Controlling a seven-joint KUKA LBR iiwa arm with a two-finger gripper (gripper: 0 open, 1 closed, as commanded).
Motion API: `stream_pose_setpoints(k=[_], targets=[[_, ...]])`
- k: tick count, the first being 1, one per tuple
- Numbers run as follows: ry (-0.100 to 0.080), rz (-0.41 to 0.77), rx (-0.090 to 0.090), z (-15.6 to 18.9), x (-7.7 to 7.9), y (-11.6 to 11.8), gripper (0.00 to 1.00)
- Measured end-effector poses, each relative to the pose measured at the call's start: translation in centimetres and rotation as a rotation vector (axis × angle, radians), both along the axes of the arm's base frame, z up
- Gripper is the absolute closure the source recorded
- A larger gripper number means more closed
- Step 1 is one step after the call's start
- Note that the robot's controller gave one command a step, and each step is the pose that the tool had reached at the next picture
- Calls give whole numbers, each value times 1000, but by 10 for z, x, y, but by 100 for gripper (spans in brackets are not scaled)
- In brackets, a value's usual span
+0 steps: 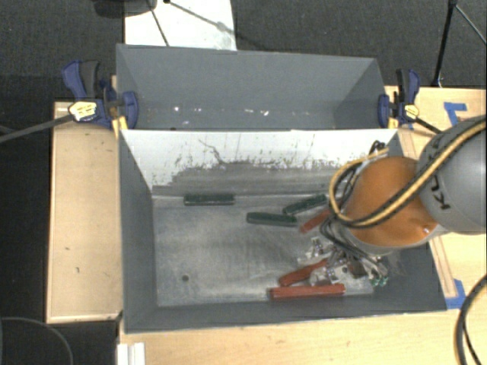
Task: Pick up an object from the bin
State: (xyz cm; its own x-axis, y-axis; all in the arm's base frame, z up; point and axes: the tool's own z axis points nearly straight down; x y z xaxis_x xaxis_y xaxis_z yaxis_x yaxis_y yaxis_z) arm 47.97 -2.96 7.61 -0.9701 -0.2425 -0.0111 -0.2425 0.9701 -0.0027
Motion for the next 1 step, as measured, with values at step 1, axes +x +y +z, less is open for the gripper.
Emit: stream_pose_setpoints(k=[1], targets=[[9,127,0,140,6,-4,100]])
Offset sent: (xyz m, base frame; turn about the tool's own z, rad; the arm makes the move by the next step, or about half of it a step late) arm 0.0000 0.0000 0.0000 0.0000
